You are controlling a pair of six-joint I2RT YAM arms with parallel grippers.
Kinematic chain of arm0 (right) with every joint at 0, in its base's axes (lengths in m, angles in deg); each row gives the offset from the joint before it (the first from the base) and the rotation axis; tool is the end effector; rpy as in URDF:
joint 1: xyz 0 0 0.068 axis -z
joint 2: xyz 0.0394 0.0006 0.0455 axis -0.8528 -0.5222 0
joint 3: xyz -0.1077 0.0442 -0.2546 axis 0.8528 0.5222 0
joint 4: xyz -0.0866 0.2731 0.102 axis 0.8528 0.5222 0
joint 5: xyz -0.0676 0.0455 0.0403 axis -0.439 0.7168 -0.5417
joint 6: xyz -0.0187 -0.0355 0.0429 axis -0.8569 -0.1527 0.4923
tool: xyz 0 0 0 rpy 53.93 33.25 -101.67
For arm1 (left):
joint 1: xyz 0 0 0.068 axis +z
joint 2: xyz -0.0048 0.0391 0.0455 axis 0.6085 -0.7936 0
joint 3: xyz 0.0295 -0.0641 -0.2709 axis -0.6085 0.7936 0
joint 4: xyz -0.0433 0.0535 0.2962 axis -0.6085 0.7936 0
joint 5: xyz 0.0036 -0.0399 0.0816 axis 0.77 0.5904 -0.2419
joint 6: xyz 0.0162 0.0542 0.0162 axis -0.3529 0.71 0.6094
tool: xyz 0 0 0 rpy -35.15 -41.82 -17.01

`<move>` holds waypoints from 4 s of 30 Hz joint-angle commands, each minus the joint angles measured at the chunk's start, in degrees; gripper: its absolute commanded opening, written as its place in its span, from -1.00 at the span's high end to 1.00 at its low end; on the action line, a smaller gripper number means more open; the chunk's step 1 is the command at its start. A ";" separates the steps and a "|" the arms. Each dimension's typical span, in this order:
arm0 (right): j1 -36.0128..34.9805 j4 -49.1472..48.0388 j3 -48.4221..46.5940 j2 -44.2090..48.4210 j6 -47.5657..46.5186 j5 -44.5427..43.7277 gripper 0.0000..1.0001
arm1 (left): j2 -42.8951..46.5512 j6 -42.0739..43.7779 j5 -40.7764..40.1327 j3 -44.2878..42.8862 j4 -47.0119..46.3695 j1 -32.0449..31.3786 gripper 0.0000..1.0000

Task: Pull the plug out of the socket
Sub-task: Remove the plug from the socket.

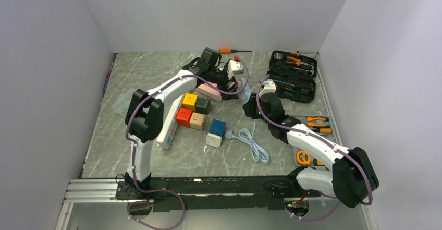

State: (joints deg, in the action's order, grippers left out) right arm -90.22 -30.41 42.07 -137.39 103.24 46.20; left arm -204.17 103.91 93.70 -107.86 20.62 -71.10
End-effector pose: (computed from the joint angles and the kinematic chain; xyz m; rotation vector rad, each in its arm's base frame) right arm 0.2584 0.1527 0.2137 -0.0188 2.0592 0.4891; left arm 0.4165 -0.3115 0.2545 1.4573 1.6555 -0.8869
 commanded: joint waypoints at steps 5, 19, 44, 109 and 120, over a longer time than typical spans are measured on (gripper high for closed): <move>-1.81 -13.26 -3.99 2.03 2.25 5.48 1.00 | -2.23 -4.73 4.26 -1.43 -7.64 0.91 -0.93; -2.75 -12.85 -3.82 3.81 1.79 4.73 1.00 | -2.03 2.70 5.80 3.21 -5.82 1.30 -0.56; 6.42 -8.98 -4.43 -8.26 4.16 15.92 -0.10 | 2.24 2.63 4.85 3.14 -8.00 1.47 1.00; 13.42 -35.56 -12.63 -16.66 1.70 45.83 1.00 | -4.96 28.61 23.16 -15.77 24.25 7.64 -0.25; 13.47 -35.25 -13.84 -20.75 -0.87 47.16 1.00 | -2.18 35.33 24.27 -14.16 29.97 7.64 0.41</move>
State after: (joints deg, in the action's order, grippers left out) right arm -76.60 -57.21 31.95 -158.08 103.85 91.16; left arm -211.15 134.38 113.75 -122.00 46.71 -63.26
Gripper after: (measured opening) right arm 0.346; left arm 0.592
